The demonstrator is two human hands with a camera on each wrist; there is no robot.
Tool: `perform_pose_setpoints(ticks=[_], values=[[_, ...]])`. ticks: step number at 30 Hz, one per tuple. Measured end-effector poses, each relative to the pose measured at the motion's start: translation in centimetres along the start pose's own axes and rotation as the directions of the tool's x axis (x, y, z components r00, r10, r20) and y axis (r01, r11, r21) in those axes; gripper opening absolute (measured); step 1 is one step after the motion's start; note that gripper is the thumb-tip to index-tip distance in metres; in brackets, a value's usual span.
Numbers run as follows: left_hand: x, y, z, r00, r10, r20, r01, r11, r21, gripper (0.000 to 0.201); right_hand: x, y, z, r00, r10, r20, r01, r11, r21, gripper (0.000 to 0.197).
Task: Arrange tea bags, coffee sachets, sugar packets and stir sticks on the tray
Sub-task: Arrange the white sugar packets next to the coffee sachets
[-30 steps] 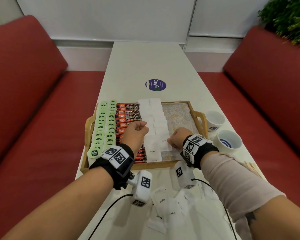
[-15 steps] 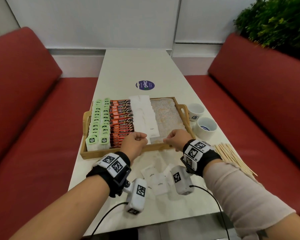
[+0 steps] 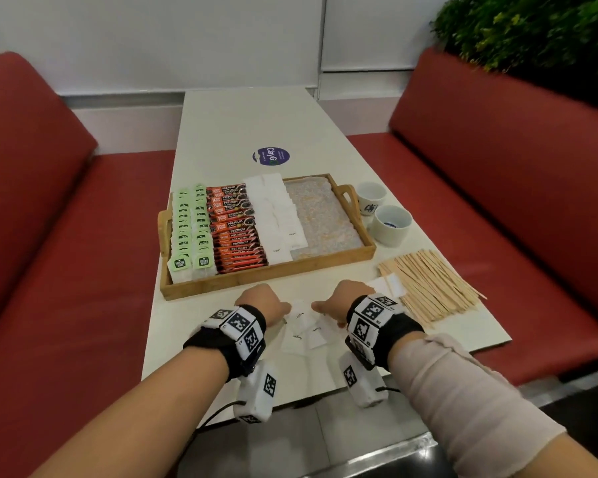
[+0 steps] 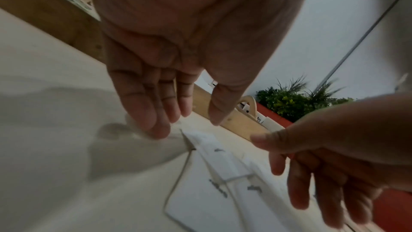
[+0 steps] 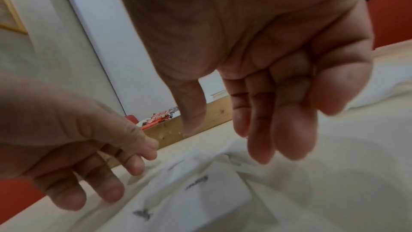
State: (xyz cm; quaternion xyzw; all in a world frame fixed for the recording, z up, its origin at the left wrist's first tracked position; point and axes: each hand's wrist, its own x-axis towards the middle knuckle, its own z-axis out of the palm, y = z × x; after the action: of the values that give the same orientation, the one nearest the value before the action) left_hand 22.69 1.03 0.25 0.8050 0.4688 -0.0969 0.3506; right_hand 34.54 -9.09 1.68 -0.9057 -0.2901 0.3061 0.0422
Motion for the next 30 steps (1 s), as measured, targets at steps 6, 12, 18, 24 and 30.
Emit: perform_pose_setpoints(ticks=[6,12,18,24,30], values=[[-0.8,-0.1,0.2,0.996,-0.067,0.065,0.072,0.994,-0.077,0.035,-1.1,-0.9,1.9,0.997,0.048,-0.053,-0.049,0.999,-0.011,0.047],[-1.5,0.0,-0.1,0.959,-0.166,0.230,0.265,0.810,-0.524,0.020,-1.8,-1.8,2.8,0.995,0.076,-0.069,-0.073,0.996,0.049,0.045],[-1.2,-0.5,0.5,0.954,-0.178,0.240,0.283,0.799,-0.531,0.020,-2.0,-2.5,3.2,0.990,0.119,-0.071,-0.110,0.986,0.125,0.040],[-1.5,-1.0,1.2,0.957,-0.134,0.256,0.252,0.819,-0.515,0.031,-1.6,-2.8,3.8,0.988,0.134,-0.073,-0.124,0.984,0.130,0.042],[-2.2,-0.8,0.6,0.997,-0.056,0.046,0.059,0.996,-0.073,0.022,-2.4,-2.8,3.8,0.983,0.161,-0.085,-0.147,0.977,0.153,0.034]])
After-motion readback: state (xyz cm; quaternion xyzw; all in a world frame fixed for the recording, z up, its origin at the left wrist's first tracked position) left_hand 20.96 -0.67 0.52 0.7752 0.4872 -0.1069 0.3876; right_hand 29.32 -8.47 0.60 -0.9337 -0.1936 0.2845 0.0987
